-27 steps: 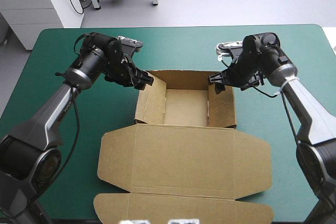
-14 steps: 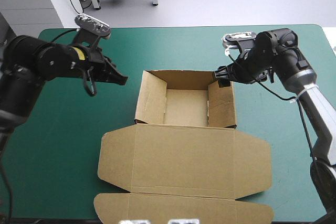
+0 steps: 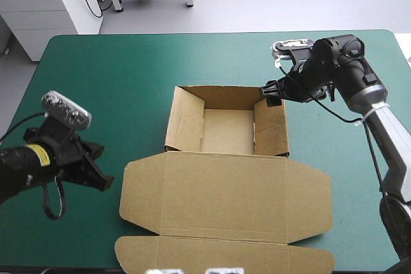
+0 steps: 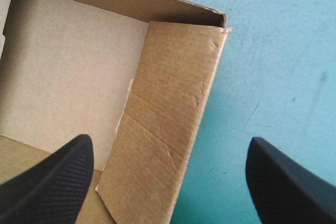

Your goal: Fold the box

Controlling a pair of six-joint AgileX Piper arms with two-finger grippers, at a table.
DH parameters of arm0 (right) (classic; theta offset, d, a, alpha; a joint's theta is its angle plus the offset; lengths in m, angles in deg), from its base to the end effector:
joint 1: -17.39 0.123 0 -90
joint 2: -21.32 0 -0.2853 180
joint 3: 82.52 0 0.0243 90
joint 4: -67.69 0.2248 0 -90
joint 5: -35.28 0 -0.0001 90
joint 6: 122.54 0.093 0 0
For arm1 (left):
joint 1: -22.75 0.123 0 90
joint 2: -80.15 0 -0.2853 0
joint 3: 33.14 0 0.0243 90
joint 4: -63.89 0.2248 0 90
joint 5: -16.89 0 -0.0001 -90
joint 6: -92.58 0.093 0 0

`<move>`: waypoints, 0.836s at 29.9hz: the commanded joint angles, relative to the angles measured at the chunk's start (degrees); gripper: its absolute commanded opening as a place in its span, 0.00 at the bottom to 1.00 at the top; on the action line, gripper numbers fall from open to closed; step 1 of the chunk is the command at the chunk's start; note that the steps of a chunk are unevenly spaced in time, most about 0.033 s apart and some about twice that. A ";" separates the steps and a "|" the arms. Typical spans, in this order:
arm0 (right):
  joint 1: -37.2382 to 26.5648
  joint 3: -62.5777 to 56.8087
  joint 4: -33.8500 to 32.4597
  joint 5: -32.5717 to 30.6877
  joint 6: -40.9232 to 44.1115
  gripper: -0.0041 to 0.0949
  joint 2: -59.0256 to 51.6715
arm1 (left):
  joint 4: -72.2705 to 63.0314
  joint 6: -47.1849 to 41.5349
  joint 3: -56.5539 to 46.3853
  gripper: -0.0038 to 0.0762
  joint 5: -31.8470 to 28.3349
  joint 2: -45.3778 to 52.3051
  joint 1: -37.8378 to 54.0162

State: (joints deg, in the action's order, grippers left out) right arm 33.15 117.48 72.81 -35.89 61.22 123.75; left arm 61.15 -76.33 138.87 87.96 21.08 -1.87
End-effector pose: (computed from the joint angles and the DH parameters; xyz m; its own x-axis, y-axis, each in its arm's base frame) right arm 0.3080 0.0951 0.3723 -0.8866 -0.1525 -0.4366 -0.2242 0.9675 0.1173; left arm 0.1009 -0.0508 0.4085 -0.5875 0.4638 -0.6631 0.5565 0.8265 0.0851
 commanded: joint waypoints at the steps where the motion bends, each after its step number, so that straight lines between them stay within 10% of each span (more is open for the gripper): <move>1: 0.08 1.65 0.26 0.12 -0.38 0.79 -1.57 | -0.13 -1.72 -8.26 0.04 1.37 6.30 0.01; 18: 0.08 1.53 0.10 -0.49 3.09 0.78 11.33 | 0.10 -6.41 -31.01 0.04 -3.00 25.52 0.01; 25: 0.08 1.53 0.05 -0.49 3.78 0.37 11.59 | 2.32 -7.50 -31.01 0.04 -4.09 26.13 0.01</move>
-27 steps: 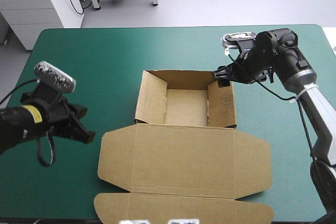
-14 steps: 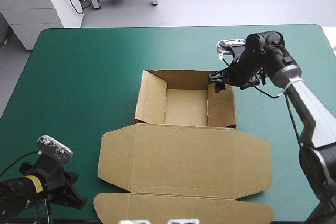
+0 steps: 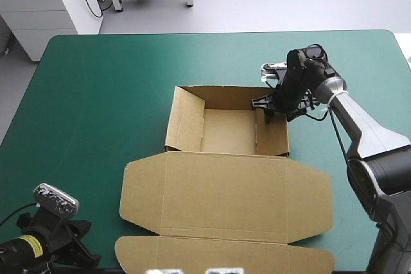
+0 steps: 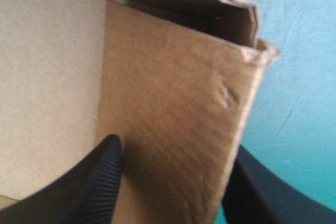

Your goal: Fold the box

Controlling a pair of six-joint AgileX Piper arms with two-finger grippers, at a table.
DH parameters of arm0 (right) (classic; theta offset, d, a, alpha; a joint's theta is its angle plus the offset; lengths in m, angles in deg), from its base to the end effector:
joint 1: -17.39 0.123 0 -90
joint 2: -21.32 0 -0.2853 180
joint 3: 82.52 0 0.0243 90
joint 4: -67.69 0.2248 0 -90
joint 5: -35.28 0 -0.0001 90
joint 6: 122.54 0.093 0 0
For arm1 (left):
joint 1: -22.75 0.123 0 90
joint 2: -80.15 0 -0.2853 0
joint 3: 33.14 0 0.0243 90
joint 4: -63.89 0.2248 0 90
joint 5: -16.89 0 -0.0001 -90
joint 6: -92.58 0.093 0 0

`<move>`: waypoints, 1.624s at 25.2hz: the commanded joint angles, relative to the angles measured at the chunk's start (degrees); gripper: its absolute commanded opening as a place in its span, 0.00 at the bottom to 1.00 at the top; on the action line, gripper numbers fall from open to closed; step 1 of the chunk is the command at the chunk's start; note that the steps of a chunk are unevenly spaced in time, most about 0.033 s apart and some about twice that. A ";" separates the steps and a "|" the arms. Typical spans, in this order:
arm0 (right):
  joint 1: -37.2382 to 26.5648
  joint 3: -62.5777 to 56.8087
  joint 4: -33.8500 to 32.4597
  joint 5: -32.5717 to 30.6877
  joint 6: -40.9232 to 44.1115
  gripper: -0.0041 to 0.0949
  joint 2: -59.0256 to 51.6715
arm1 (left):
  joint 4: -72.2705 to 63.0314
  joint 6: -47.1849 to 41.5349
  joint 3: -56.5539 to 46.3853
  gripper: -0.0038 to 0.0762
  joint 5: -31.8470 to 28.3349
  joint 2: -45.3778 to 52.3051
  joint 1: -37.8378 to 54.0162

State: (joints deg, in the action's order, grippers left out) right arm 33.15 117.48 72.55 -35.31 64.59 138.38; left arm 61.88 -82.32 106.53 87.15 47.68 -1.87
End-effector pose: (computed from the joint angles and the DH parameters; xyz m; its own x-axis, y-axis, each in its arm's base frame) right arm 0.3596 0.1092 0.2830 -0.9727 -0.1170 -0.2006 -0.1410 0.9839 0.1098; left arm 0.0193 -0.0122 0.2915 -0.6909 0.4013 -0.6014 0.4891 0.8720 0.0200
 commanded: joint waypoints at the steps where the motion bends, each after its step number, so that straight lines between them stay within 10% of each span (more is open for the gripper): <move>1: 0.08 1.53 0.31 -1.07 0.76 0.28 -3.04 | 2.01 -2.27 1.33 0.04 -3.68 -0.46 0.01; 4: 0.08 1.53 1.69 -1.07 1.80 0.02 -3.04 | 2.01 -2.39 1.33 0.04 -4.13 -0.46 0.01; 28: -1.26 17.66 -14.69 -0.74 -11.34 0.02 -5.79 | 2.01 -2.39 1.33 0.04 -5.30 -0.46 0.01; 41: -28.30 18.46 -15.19 5.04 -11.54 0.02 -4.80 | 2.01 -2.39 1.33 0.04 -4.93 -0.46 0.01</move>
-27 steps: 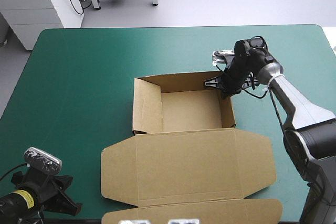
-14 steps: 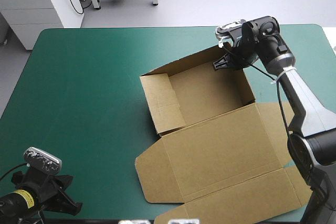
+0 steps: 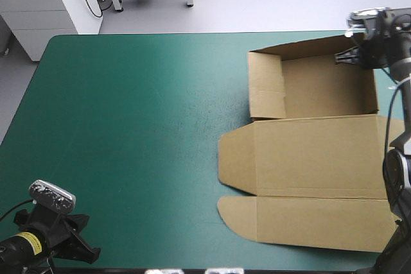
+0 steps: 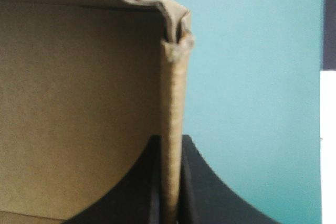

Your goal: Fold the box

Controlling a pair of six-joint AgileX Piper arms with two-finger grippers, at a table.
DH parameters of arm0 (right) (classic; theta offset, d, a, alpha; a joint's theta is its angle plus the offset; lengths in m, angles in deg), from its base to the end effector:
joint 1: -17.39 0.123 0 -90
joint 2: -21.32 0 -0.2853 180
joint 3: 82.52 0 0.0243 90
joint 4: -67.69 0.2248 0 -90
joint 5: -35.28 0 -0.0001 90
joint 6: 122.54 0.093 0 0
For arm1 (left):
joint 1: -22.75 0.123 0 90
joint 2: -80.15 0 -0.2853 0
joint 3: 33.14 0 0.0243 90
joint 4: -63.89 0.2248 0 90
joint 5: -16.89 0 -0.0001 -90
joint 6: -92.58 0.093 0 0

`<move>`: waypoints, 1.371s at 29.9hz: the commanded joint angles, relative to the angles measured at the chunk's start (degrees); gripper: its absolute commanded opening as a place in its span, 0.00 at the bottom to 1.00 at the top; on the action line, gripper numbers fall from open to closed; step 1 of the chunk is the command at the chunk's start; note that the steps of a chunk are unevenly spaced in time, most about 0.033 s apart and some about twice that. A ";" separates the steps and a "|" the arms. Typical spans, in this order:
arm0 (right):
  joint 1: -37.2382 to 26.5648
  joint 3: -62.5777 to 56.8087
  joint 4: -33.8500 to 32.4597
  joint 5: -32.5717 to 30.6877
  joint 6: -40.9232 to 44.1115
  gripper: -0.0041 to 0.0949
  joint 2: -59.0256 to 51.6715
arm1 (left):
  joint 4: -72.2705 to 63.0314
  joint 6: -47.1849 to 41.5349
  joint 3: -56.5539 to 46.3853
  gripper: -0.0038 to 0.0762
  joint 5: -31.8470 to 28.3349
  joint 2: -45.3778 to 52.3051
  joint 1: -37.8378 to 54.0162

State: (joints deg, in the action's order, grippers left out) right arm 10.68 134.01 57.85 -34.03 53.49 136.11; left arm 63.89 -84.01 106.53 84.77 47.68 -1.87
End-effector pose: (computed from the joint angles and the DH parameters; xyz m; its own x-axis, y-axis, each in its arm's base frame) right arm 0.3799 -0.0597 0.3742 -0.8547 -0.0288 -0.5183 0.0907 0.9748 -0.2037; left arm 0.0234 -0.0107 0.2938 -0.6773 0.3758 -0.6325 0.4577 0.8883 0.0377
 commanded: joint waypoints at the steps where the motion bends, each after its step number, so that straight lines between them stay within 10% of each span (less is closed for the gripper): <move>1: -8.54 1.93 -0.26 4.07 -0.44 0.02 -2.34 | 0.00 -0.59 1.33 0.04 -2.56 -0.46 0.01; 11: -25.99 1.93 15.74 4.84 -3.29 0.02 2.03 | 0.00 -0.08 1.33 0.04 -5.59 -0.46 0.01; 21: -26.10 1.93 12.28 7.28 -1.98 0.04 3.90 | 0.00 -0.08 1.33 0.04 -8.28 -0.46 0.01; 26: -26.10 1.93 12.28 7.04 -2.83 0.22 3.90 | 0.00 -0.08 1.33 0.04 -8.04 -0.46 0.01; 33: -26.10 1.93 12.39 6.26 -2.58 0.73 3.90 | 0.00 -0.08 1.33 0.04 -7.80 -0.46 0.01; 41: -26.10 1.93 15.22 5.86 -2.69 0.74 3.22 | -0.52 -0.08 1.33 0.04 -7.69 -0.46 0.01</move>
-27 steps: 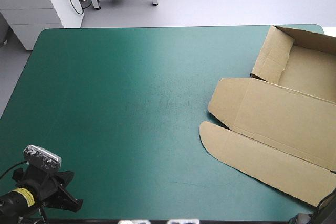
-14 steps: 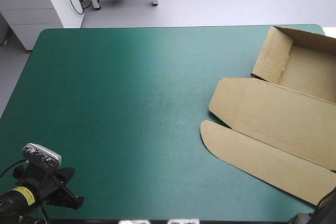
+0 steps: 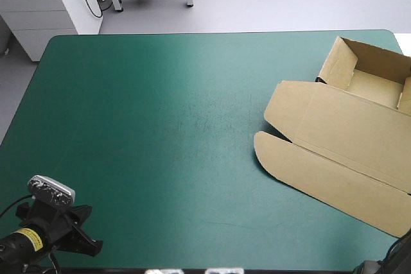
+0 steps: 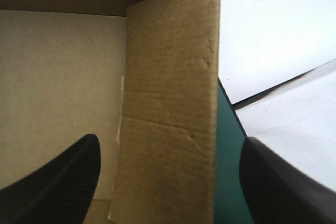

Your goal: Fold the box

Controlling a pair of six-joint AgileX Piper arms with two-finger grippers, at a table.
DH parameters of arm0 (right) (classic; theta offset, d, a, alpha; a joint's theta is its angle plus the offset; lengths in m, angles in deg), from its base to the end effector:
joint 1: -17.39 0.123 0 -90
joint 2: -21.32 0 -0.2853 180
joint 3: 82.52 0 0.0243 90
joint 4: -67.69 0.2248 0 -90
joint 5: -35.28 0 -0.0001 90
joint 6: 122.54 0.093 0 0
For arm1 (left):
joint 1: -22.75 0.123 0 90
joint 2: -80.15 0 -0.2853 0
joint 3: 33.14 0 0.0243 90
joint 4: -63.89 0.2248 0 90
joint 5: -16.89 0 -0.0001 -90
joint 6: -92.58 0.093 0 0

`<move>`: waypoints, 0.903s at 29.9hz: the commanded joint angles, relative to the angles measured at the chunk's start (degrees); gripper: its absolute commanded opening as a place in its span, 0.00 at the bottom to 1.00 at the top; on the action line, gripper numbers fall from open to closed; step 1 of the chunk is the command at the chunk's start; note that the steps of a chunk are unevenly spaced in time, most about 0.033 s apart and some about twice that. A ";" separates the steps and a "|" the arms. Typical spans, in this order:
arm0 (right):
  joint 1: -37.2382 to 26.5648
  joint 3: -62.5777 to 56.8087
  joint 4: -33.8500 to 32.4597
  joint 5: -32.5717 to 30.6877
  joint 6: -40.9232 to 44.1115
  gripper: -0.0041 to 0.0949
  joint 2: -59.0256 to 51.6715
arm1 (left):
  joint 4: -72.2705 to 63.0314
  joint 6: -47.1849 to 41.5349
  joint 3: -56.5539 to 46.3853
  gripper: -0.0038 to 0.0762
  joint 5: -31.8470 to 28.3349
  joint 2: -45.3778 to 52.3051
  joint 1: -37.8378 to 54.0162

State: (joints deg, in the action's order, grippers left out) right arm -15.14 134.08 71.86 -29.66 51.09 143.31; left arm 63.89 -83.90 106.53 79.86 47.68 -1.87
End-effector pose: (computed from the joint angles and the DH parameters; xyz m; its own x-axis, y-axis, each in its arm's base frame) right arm 0.3567 -0.2203 0.3266 -0.7706 0.3966 -0.4989 0.4487 0.8935 0.0172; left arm 0.0288 -0.0132 0.2991 -0.6246 0.3538 -0.6962 0.4558 0.8890 0.0428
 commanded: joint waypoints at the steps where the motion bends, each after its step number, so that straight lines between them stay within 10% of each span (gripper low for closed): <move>1: -0.28 1.86 2.12 0.76 -0.89 0.74 -4.43 | -0.52 -0.19 1.33 0.04 -2.77 -0.46 0.01; 5: -0.16 1.86 5.93 -1.55 -3.35 0.61 -5.76 | -0.52 -0.19 1.33 0.04 -2.69 -0.46 0.01; 10: -0.16 1.86 11.98 -4.10 -5.50 0.05 -7.94 | -0.52 -0.19 1.33 0.04 -2.64 -0.46 0.01; 27: 3.76 1.74 18.68 -6.59 -8.01 0.04 -19.06 | -0.67 -0.36 1.33 0.04 -2.92 -0.46 0.01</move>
State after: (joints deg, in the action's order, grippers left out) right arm -13.29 134.08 87.92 -35.87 43.72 129.95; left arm 63.89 -83.95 106.53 80.07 47.68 -1.87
